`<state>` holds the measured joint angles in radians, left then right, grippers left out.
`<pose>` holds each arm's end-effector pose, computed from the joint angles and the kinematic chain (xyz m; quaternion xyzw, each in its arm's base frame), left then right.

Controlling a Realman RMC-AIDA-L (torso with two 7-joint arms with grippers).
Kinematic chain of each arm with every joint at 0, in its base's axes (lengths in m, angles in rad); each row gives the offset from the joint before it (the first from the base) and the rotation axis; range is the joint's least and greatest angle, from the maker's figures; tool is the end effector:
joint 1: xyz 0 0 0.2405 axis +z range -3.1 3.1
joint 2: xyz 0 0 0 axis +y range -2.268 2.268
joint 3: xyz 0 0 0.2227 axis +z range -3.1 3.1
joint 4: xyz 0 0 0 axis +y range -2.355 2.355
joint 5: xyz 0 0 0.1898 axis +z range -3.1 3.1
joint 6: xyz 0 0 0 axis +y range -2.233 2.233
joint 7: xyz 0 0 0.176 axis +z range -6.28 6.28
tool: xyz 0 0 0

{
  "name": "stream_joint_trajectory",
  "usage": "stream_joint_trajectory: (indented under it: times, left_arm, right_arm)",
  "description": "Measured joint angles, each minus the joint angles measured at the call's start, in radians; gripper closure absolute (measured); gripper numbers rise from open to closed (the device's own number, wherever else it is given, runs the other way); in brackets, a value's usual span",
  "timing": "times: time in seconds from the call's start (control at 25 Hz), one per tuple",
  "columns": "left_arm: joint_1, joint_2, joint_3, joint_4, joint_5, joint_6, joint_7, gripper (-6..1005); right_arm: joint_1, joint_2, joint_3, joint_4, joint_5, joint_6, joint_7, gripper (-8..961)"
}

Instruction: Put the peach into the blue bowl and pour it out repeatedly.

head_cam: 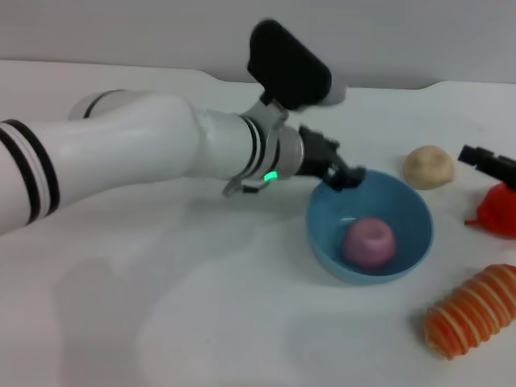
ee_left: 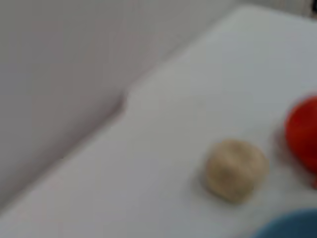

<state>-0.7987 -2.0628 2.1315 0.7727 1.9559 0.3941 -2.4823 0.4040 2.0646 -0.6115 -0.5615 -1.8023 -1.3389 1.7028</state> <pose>-0.1312 0.3635 -0.1457 -0.9460 -0.2115 -0.0118 0.2455 0.2714 0.3203 0.0128 -0.7815 0.4765 0.3304 0.2304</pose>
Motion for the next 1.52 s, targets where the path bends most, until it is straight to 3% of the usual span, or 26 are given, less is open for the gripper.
stream_joint_trajectory:
  times: [0.2,0.36,0.44,0.52,0.68,0.8,0.96,1.24,1.52]
  left_arm:
    - [0.073,0.002,-0.161,0.079,0.106,-0.084,0.006,455]
    - [0.157,0.002,-0.178,0.130,0.121,-0.259,0.033,298]
    - [0.202,-0.001,-0.158,0.144,0.121,-0.360,0.040,247]
    - [0.240,-0.003,-0.111,0.145,0.121,-0.462,0.038,226]
    - [0.299,-0.003,0.063,0.103,0.119,-0.769,0.030,184]
    - [0.312,-0.004,0.144,0.067,0.114,-0.901,-0.001,184]
    - [0.317,-0.009,0.179,0.013,0.114,-0.933,-0.090,185]
    - [0.342,-0.011,0.246,-0.064,0.113,-1.027,-0.211,184]
    - [0.339,-0.012,0.256,-0.082,0.113,-1.023,-0.214,184]
  right_arm:
    - [-0.005,0.000,0.062,-0.044,0.000,0.008,-0.062,452]
    - [-0.008,0.008,0.122,-0.038,0.026,0.081,-0.249,445]
    - [-0.023,0.011,0.142,0.033,0.146,0.142,-0.445,441]
    - [-0.031,0.010,0.144,0.066,0.204,0.156,-0.519,438]
    - [-0.064,0.012,0.144,0.168,0.420,0.172,-0.820,431]
    - [-0.075,0.012,0.144,0.281,0.591,0.170,-1.048,425]
    - [-0.090,0.011,0.146,0.380,0.728,0.158,-1.192,418]
    - [-0.110,0.015,0.191,0.502,0.884,0.125,-1.247,352]
    - [-0.104,0.016,0.196,0.569,0.914,0.070,-1.392,352]
